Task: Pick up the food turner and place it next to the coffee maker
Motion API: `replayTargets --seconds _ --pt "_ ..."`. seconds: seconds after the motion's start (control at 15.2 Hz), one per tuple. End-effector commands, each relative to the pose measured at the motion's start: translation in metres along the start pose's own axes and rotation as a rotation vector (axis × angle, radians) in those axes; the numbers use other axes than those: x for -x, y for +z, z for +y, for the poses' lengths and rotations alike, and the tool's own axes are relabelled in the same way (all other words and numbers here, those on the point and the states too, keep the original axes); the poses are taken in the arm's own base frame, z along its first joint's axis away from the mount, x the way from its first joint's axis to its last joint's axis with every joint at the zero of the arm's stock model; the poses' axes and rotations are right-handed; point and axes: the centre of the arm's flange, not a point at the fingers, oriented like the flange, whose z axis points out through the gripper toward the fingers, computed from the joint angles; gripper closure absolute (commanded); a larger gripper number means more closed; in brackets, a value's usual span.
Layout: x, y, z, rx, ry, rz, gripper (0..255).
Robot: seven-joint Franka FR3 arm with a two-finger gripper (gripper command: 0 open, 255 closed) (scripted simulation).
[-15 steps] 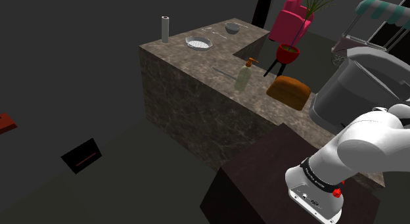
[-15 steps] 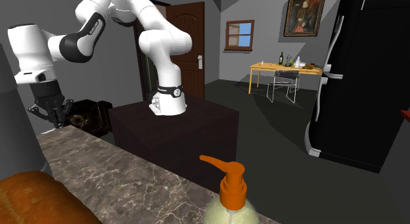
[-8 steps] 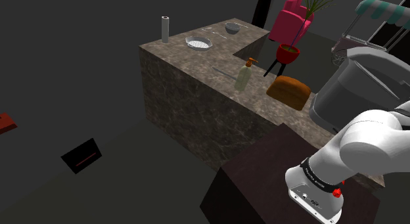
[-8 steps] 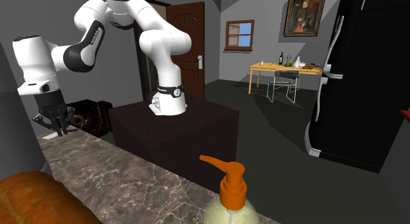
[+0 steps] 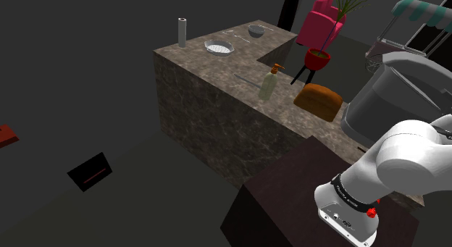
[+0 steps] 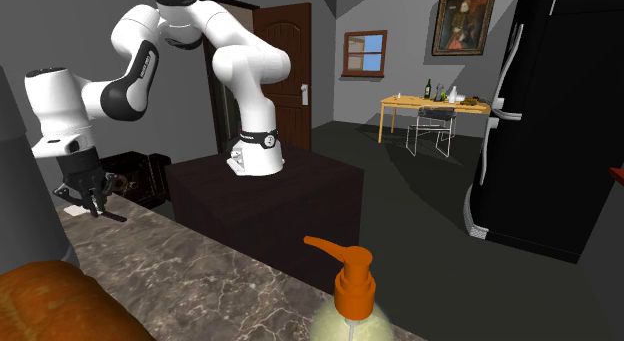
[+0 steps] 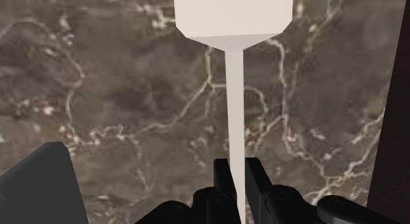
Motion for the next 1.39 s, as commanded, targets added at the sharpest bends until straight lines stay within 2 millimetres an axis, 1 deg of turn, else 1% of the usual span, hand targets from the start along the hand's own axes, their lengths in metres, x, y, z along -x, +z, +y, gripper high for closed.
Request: replayTargets --seconds 0.0,0.2,0.26,0.59,0.79,0.86,1.32 --pt "0.0 0.0 0.0 0.0 0.0 0.0 255" --pt "0.0 0.0 0.0 0.0 0.0 0.0 255" --pt "0.0 0.0 0.0 0.0 0.0 0.0 0" --pt "0.0 0.0 0.0 0.0 0.0 0.0 0" --pt "0.0 -0.039 0.0 0.0 0.0 0.0 0" --pt "0.0 -0.05 0.0 0.0 0.0 0.0 0" --pt "0.0 -0.05 0.0 0.0 0.0 0.0 0"
